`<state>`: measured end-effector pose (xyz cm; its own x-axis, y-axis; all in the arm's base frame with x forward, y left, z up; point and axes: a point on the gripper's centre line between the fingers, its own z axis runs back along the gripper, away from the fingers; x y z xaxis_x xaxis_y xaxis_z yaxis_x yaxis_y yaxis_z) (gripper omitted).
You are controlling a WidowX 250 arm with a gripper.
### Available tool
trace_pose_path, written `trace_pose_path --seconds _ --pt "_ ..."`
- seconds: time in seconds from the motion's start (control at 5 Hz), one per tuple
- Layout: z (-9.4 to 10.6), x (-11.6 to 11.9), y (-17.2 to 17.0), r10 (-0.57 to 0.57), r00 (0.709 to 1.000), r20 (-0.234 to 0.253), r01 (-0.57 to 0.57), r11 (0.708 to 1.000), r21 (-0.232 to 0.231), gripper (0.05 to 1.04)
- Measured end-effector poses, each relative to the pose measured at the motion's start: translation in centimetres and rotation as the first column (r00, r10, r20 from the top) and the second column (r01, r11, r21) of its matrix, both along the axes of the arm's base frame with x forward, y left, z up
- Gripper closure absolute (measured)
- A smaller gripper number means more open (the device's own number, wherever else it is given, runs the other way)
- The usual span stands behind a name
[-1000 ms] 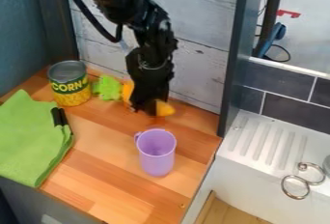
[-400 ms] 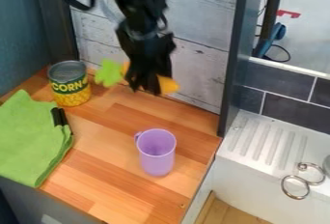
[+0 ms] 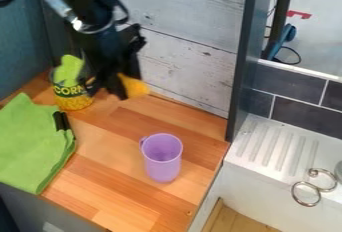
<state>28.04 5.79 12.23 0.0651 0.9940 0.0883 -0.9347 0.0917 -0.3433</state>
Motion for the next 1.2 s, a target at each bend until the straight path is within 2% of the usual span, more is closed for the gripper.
trace_pose_path --seconds 0.2,0.4,0.6,0.8,1.0,1.2 --pt "-3.1 -3.9 -1.8 -0.088 0.993 -0.082 0.084 0.995 -0.056 0.714" --pt "-4.7 -6.6 -4.8 -0.197 0.973 -0.119 0.194 0.980 -0.033 0.714" --pt "-5.6 -8.1 -6.2 -0.243 0.961 -0.130 0.241 0.970 -0.031 0.714" --pt "-6.1 -9.8 -6.7 -0.253 0.957 -0.144 0.256 0.967 0.002 0.714" --pt "-7.3 -10.1 -7.3 -0.266 0.949 -0.169 0.271 0.963 0.008 0.714" --pt "-8.8 -9.5 -7.7 -0.289 0.941 -0.178 0.290 0.957 -0.021 0.714"
